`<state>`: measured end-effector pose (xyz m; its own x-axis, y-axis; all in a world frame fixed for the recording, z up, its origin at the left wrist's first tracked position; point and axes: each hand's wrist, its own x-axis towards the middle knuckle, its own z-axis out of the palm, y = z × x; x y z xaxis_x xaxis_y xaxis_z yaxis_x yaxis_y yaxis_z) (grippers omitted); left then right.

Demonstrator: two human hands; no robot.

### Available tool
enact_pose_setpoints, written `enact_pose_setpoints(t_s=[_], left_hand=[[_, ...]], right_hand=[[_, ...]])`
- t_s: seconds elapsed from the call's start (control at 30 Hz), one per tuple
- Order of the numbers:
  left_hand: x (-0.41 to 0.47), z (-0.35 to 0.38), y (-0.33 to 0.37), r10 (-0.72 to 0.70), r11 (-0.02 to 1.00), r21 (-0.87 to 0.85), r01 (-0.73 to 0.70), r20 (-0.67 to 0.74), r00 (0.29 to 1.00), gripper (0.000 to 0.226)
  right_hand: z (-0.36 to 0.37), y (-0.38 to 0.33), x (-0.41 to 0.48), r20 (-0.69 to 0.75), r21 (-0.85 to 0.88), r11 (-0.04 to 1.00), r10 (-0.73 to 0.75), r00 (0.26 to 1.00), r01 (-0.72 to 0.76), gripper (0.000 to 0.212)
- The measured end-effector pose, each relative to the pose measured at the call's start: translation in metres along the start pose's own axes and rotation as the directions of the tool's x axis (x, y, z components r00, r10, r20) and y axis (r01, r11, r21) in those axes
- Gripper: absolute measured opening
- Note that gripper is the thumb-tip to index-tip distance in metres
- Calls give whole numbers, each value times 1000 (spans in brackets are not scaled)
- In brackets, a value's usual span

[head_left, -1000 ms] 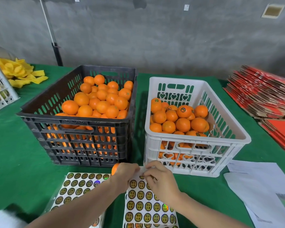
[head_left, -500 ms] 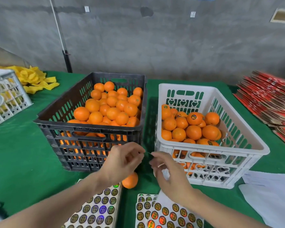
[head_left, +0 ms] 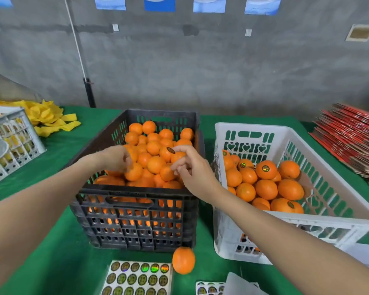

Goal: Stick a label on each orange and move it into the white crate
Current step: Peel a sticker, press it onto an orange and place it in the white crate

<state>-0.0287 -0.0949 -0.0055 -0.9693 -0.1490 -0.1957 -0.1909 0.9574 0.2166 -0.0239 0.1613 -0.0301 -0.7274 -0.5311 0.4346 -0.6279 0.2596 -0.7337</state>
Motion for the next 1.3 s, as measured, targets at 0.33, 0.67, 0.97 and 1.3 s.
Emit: enact_pose_setpoints(t_s=[0.33, 0.67, 0.97, 1.3], left_hand=[[56, 59, -27, -112, 992, -42, 117, 108, 988, 44], [-3, -7, 7, 76, 618, -784, -58, -14, 997, 40], [-73, 5, 106, 206, -240, -969, -52, -103, 973, 63], [-106, 39, 174, 287, -352, -932, 83, -23, 958, 58]], right_hand=[[6, 10, -2, 3, -37, 998, 43, 999, -42, 45], [-6, -3, 0, -107, 337, 931, 183, 977, -137, 27], [-55, -29, -31, -217, 411, 908, 180, 960, -77, 16], [-96, -44, -61, -114, 111, 994, 33, 993, -21, 24]])
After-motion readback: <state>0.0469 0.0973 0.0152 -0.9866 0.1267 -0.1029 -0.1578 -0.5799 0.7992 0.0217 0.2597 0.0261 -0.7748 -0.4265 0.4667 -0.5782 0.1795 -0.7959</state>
